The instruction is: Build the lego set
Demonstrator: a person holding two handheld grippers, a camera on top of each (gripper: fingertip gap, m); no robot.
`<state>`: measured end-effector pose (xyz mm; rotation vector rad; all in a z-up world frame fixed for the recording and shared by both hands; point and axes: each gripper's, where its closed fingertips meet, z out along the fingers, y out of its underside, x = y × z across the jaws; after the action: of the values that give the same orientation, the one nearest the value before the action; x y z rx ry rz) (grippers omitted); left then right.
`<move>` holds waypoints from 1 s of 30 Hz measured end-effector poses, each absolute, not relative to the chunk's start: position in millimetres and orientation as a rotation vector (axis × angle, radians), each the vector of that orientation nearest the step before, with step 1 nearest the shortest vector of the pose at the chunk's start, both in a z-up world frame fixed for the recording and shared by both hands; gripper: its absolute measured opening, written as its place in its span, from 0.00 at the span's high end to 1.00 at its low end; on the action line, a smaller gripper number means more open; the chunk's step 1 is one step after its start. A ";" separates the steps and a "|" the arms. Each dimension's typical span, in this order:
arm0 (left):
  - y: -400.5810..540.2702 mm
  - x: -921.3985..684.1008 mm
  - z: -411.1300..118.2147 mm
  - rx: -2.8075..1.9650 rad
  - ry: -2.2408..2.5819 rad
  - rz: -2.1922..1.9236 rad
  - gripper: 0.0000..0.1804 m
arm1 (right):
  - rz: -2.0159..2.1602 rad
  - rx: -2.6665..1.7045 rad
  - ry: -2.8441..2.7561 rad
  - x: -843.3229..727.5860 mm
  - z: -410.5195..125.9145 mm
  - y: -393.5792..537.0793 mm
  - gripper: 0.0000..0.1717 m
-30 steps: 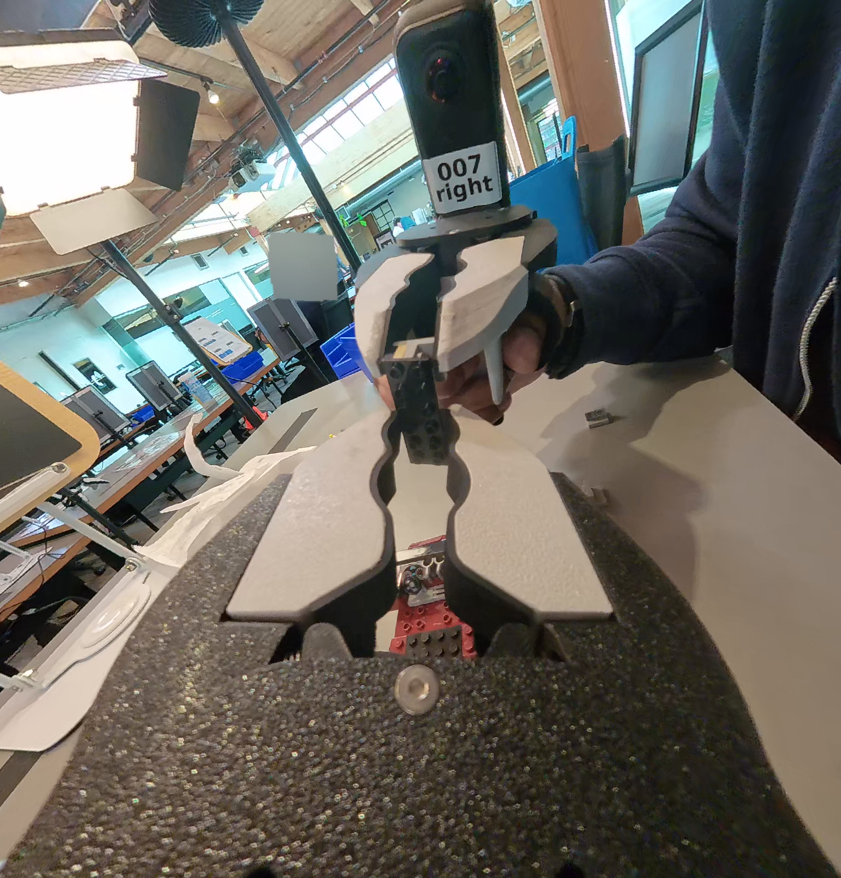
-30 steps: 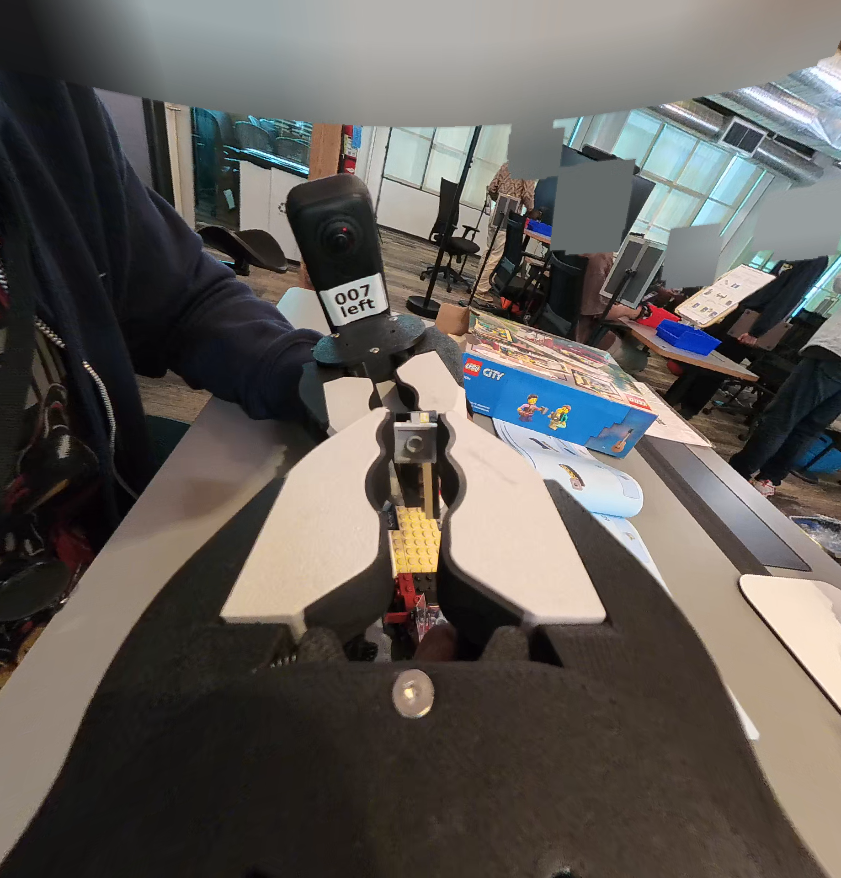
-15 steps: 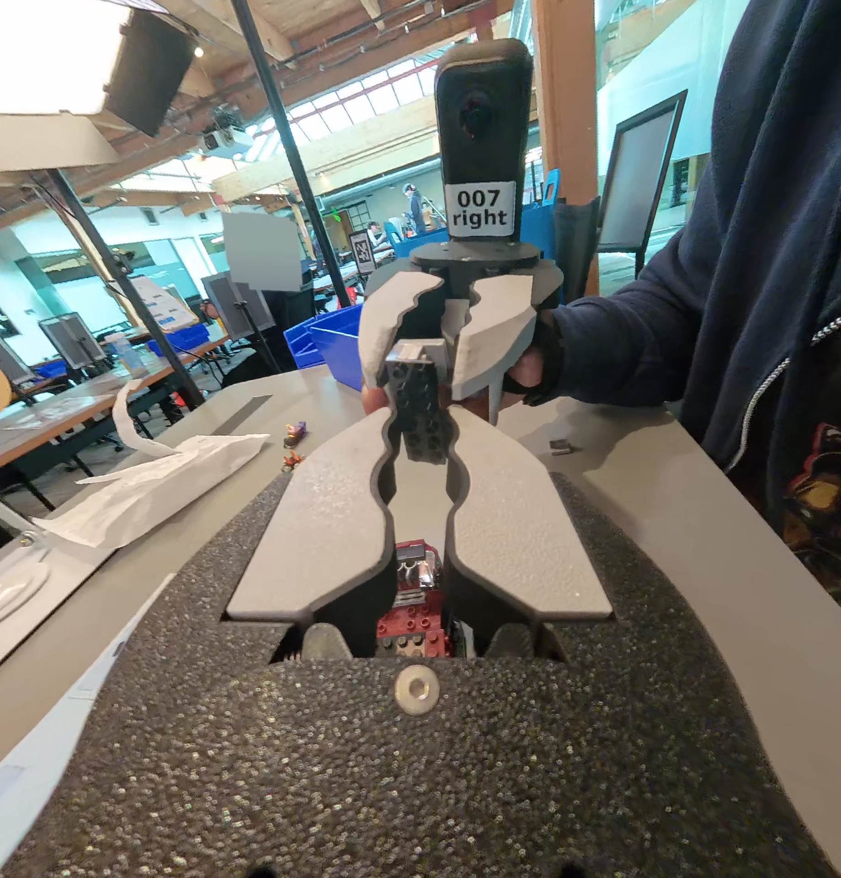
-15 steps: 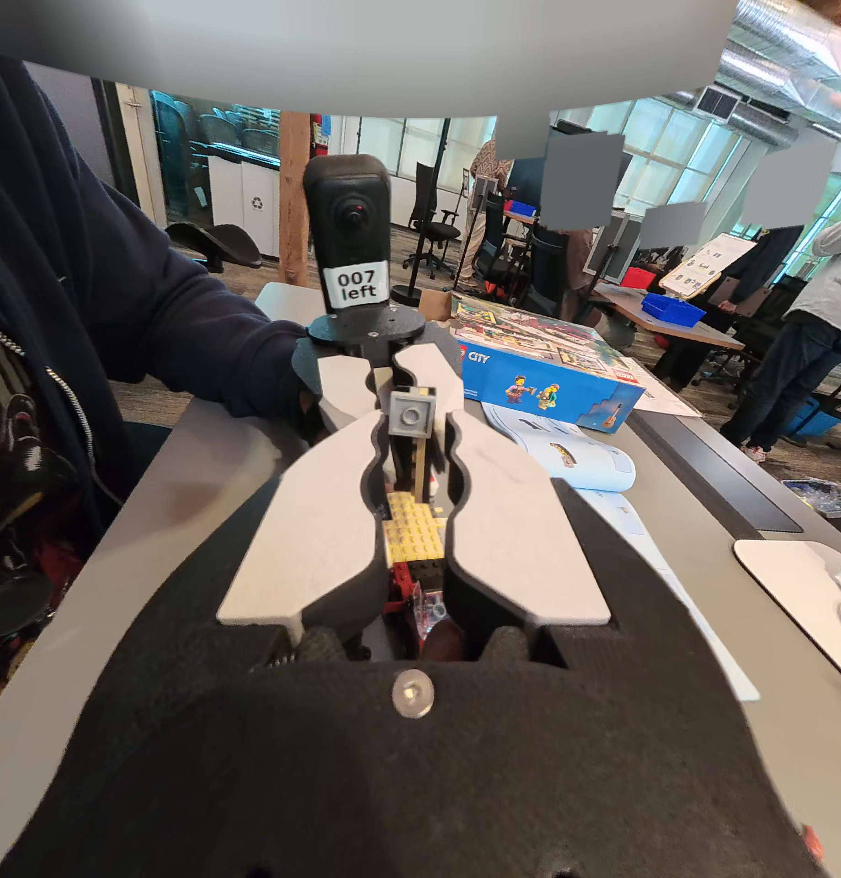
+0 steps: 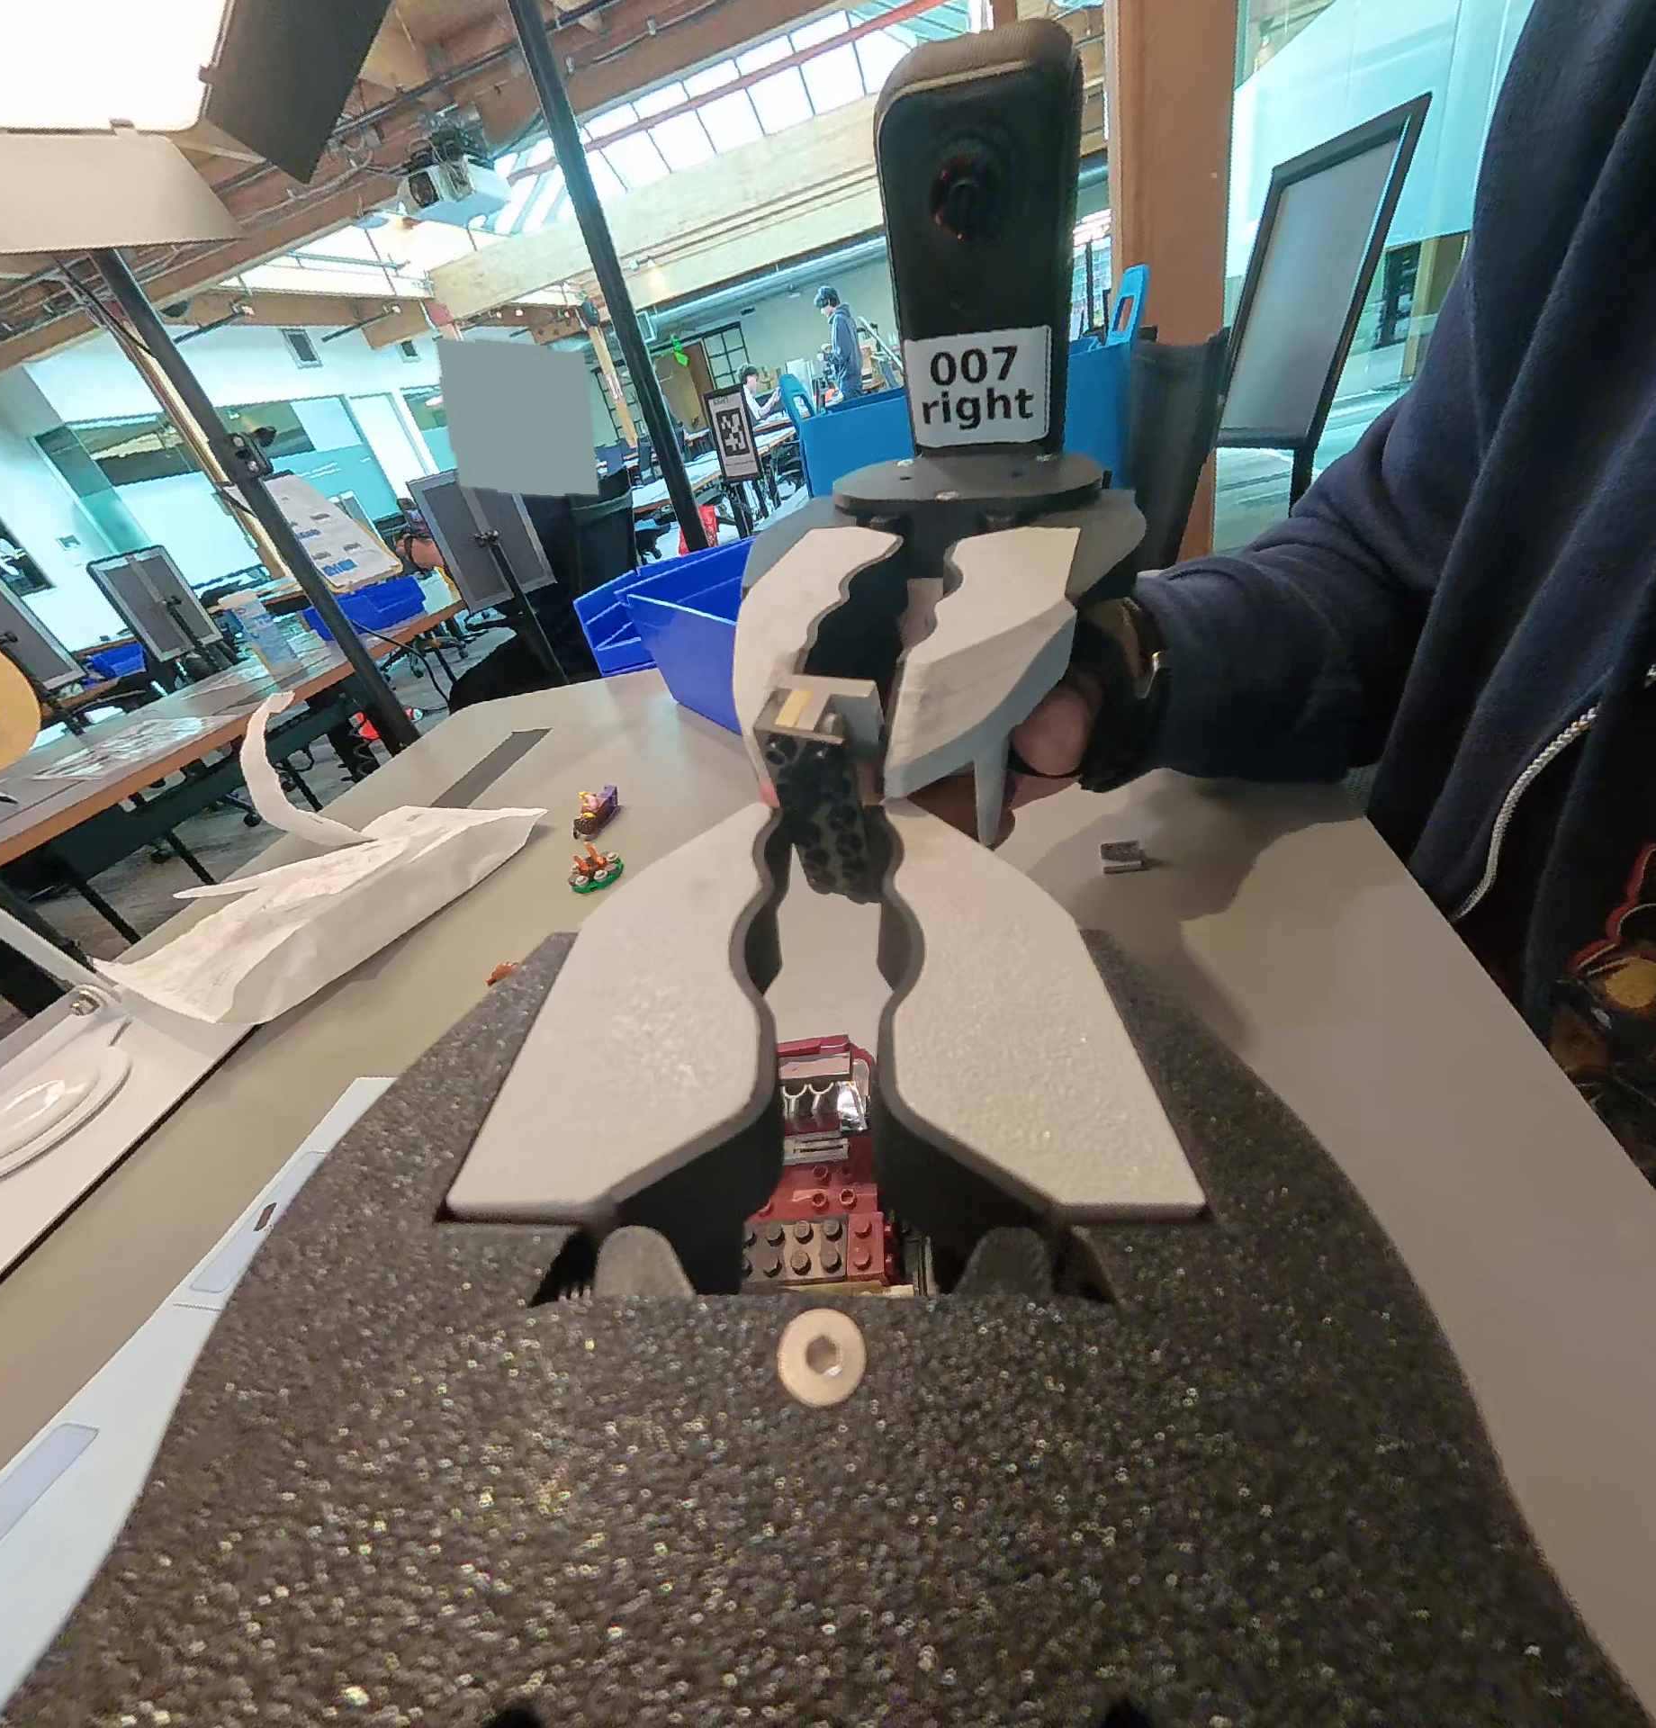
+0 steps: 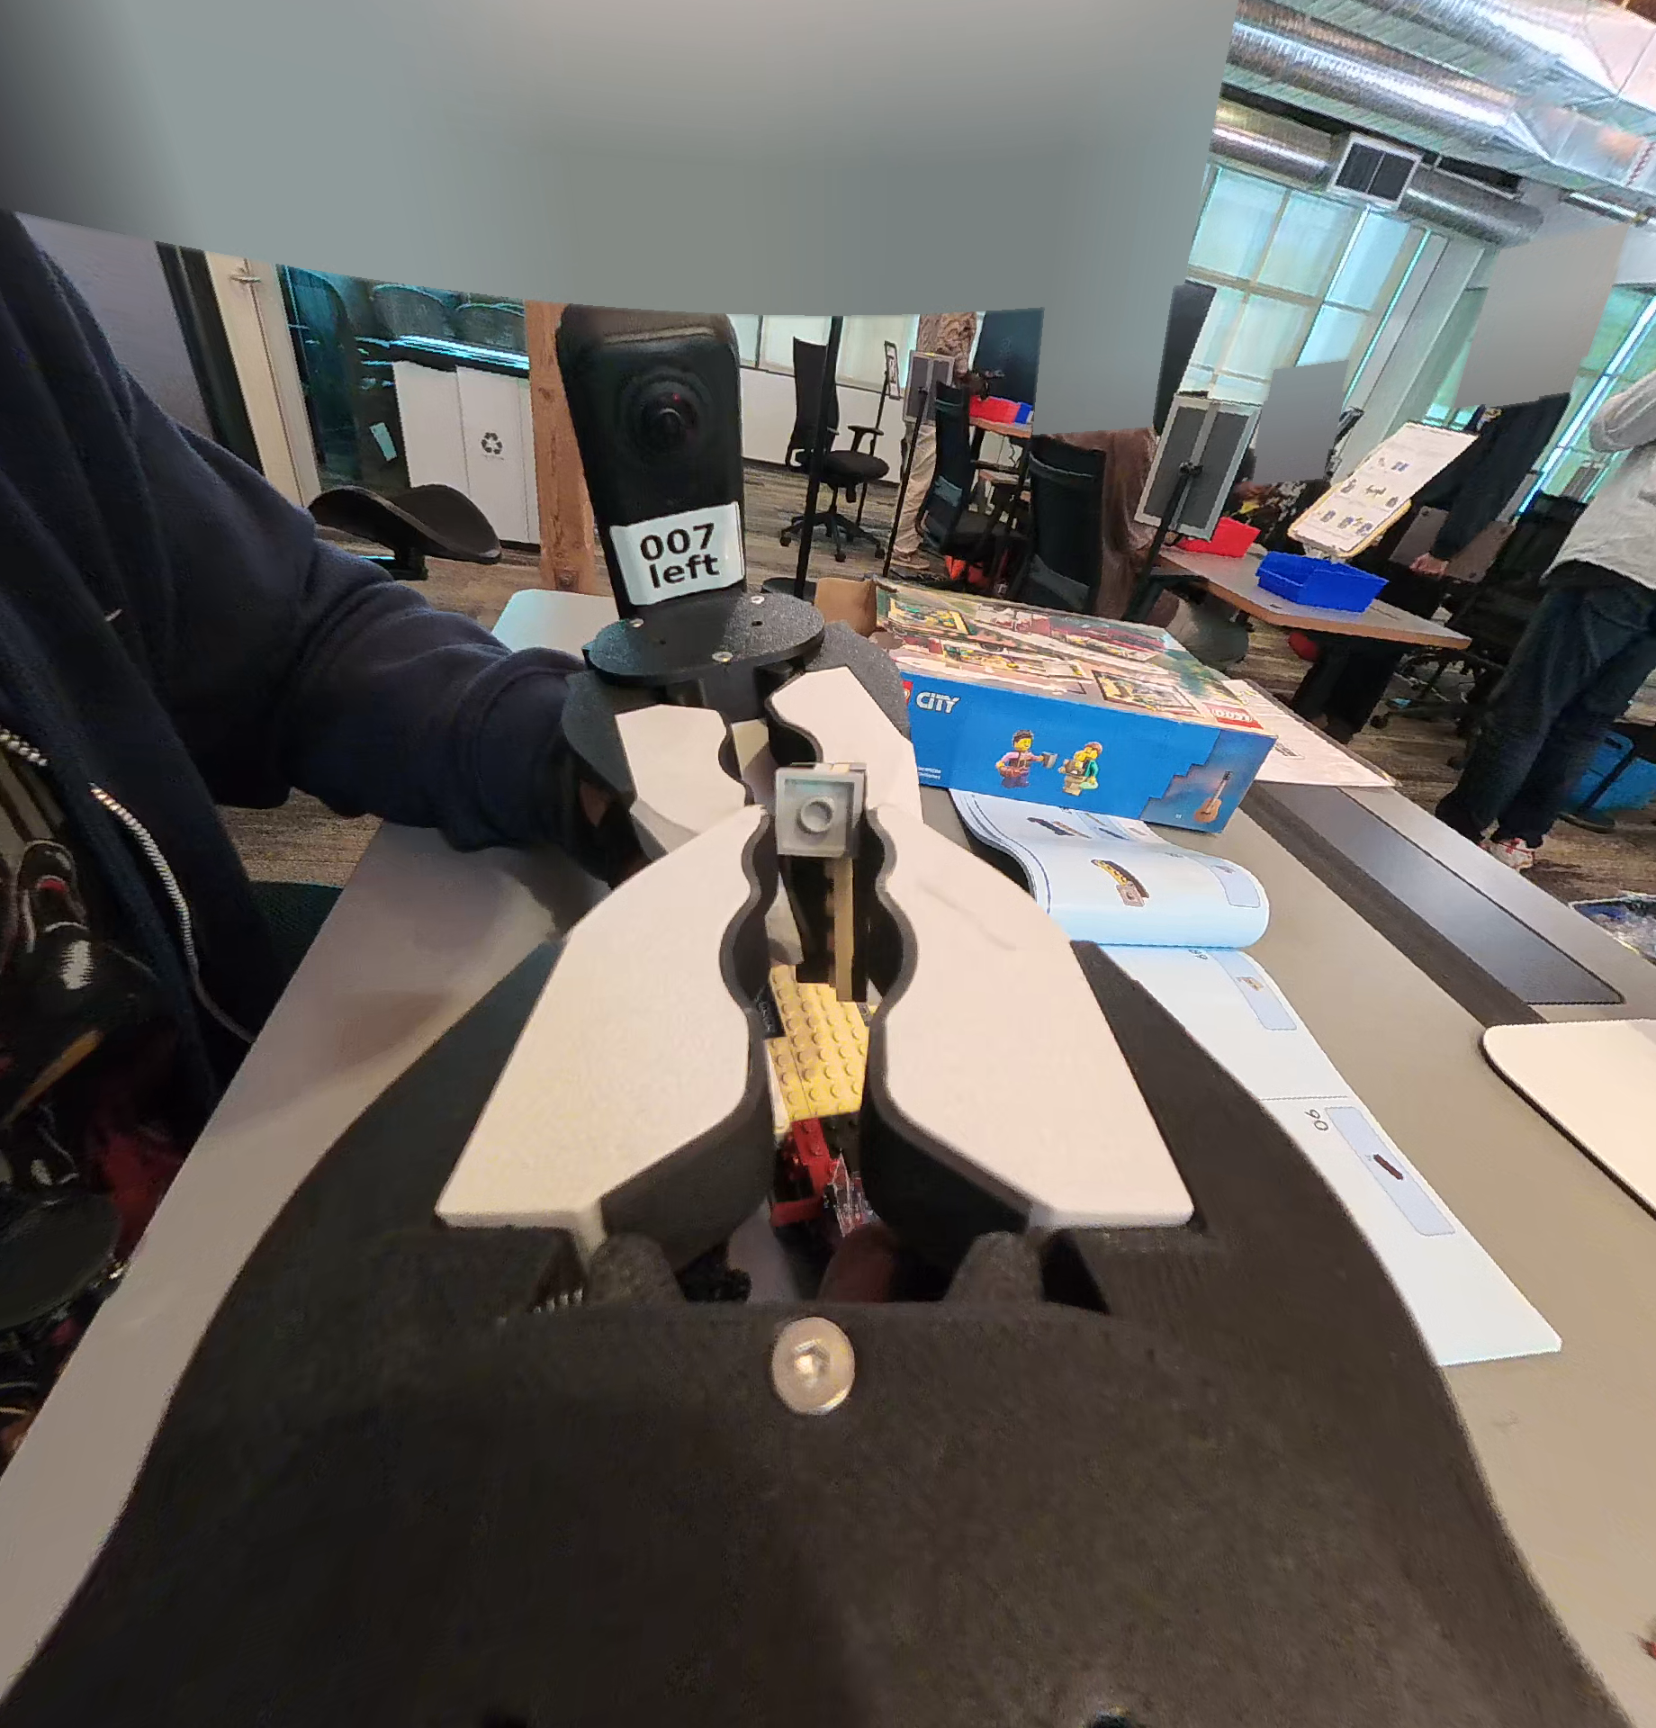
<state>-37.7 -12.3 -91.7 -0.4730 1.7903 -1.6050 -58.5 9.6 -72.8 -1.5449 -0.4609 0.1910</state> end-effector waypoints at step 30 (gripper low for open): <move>4.2 -11.8 -98.3 -0.730 1.636 -1.274 0.93 | 0.027 -1.555 -0.261 -36.4 -68.0 22.2 0.80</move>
<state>-11.8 4.2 -98.3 -0.7297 1.6362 -1.2736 -36.4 22.2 -68.0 -1.5547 -0.2613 0.0270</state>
